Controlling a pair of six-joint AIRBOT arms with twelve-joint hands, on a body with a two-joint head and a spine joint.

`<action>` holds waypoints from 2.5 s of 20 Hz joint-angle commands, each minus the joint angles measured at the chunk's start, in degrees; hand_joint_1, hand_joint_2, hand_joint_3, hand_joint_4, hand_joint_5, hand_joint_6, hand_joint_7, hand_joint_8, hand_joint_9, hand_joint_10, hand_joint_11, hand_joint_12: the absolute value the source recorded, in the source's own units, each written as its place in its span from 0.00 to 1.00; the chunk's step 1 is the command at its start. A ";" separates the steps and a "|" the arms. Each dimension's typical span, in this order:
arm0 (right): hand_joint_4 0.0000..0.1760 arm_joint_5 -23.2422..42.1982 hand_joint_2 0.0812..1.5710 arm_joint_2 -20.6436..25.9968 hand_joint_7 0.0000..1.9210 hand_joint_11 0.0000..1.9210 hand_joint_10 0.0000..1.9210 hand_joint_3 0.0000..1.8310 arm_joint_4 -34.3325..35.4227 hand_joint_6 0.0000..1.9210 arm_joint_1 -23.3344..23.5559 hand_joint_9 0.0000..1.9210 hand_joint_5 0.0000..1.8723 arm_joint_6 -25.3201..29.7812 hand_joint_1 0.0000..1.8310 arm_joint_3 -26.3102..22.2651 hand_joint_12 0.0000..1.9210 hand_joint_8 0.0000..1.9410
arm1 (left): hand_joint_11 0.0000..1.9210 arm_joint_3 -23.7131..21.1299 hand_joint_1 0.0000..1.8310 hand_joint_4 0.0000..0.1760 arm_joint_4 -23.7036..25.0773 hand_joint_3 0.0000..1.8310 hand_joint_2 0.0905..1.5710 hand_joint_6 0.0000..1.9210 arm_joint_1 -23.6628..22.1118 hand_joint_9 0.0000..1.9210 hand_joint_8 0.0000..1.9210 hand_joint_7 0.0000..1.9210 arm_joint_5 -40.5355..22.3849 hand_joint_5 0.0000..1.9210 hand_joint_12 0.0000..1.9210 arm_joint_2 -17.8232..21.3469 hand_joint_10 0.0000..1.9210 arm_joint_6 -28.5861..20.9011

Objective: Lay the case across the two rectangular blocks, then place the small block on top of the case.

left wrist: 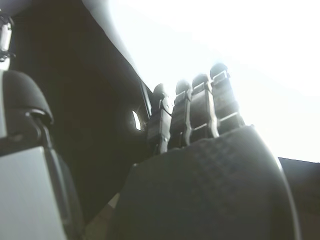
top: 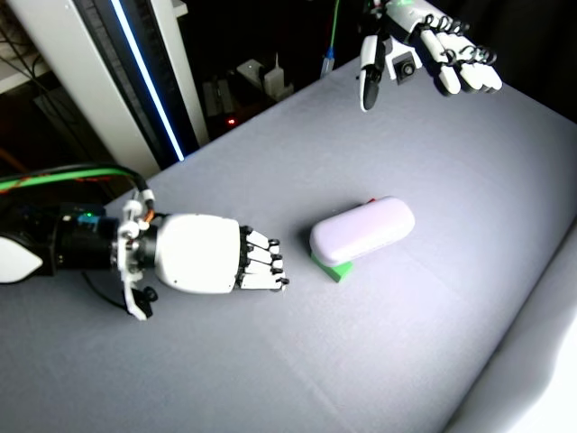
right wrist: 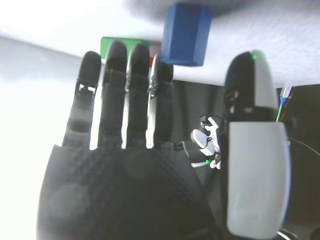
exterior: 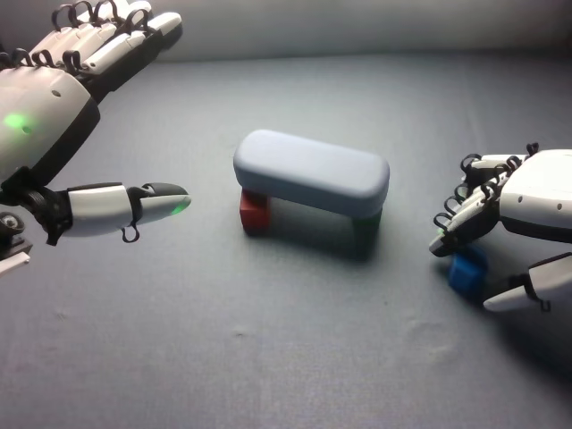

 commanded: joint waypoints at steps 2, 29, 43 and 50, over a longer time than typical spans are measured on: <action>0.00 4.72 0.63 -0.09 0.42 0.08 0.03 0.00 1.71 0.04 0.87 0.38 0.45 0.27 0.53 0.28 0.60 0.02 | 0.00 0.08 0.50 0.34 0.54 0.00 0.55 0.00 -0.19 0.01 0.00 0.05 -7.31 0.09 0.09 -0.17 0.00 -0.58; 0.00 10.90 0.69 0.60 0.56 0.35 0.56 0.00 2.19 0.63 8.03 0.50 0.46 0.21 0.75 -0.19 0.66 0.39 | 0.00 -0.79 0.46 0.15 -2.20 0.00 0.56 0.00 3.83 0.05 0.00 0.06 -10.40 0.10 0.21 0.22 0.00 -2.09; 0.12 6.08 0.69 -8.36 0.54 0.22 0.45 0.00 0.35 0.57 19.39 0.44 0.50 -2.60 0.67 6.95 0.75 0.47 | 0.00 -1.77 0.42 0.28 -4.71 0.00 0.55 0.00 7.70 0.06 0.00 0.08 -12.60 0.10 0.19 0.88 0.00 -2.72; 0.00 0.66 0.67 -12.62 0.61 0.40 0.45 0.00 -2.27 0.54 20.89 0.53 0.52 -2.61 0.68 10.92 0.76 0.36 | 0.00 -1.56 0.41 0.30 -4.71 0.00 0.54 0.00 7.71 0.06 0.00 0.08 -12.22 0.11 0.19 0.62 0.00 -2.86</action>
